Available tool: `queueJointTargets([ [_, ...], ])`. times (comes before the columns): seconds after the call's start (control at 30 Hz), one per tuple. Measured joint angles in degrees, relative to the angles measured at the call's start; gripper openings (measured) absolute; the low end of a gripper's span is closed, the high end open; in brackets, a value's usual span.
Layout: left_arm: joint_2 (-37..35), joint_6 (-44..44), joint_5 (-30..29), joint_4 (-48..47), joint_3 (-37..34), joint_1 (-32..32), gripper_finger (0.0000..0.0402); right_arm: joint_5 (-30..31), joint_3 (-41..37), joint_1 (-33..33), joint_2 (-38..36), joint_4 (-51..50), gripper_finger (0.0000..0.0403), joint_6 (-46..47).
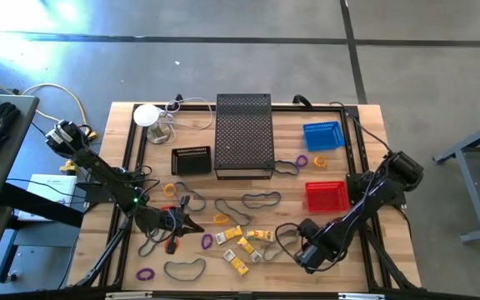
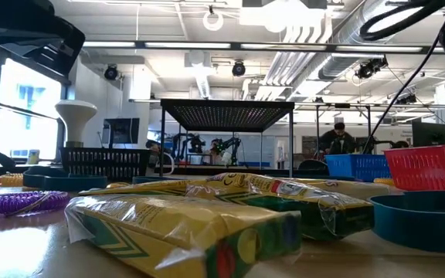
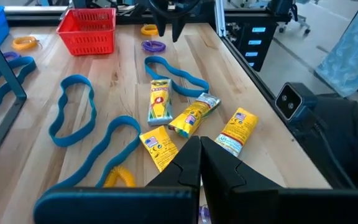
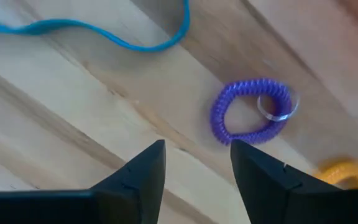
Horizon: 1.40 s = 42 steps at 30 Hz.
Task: Pick & Place Office Desk Supplies
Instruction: Put the violet spring keychain into the blue bin
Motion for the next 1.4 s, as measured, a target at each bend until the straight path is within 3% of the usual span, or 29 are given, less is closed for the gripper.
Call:
queueJointTargets([
  [0.37, 0.0, 1.2, 0.0, -0.01, 0.0, 0.01, 0.0, -0.22, -1.38, 0.01, 1.36, -0.7, 0.0126, -0.92],
  [0.67, 0.0, 1.18, 0.0, 0.01, 0.0, 0.01, 0.0, 1.25, -2.74, -0.95, 3.8, 1.02, 0.0134, -5.23],
  [0.97, 0.0, 1.13, 0.24, 1.09, 0.0, 0.01, 0.0, -3.44, -5.3, -4.43, 3.58, 2.69, 0.0124, -10.69],
  [1.13, 1.6, 1.11, 0.8, 1.08, 0.0, -1.96, 0.0006, -4.31, -6.18, -6.61, 3.62, 3.35, 0.0087, -15.6],
  [1.3, 4.13, 5.67, -0.79, 4.36, 0.0, -2.47, 0.0023, -4.67, -6.32, -7.86, 3.67, 5.45, 0.0019, -18.29],
  [1.4, 5.77, 6.8, -0.79, 7.35, 0.02, -1.9, 0.0029, -4.34, -6.42, -7.91, 3.67, 6.27, 0.0011, -19.58],
])
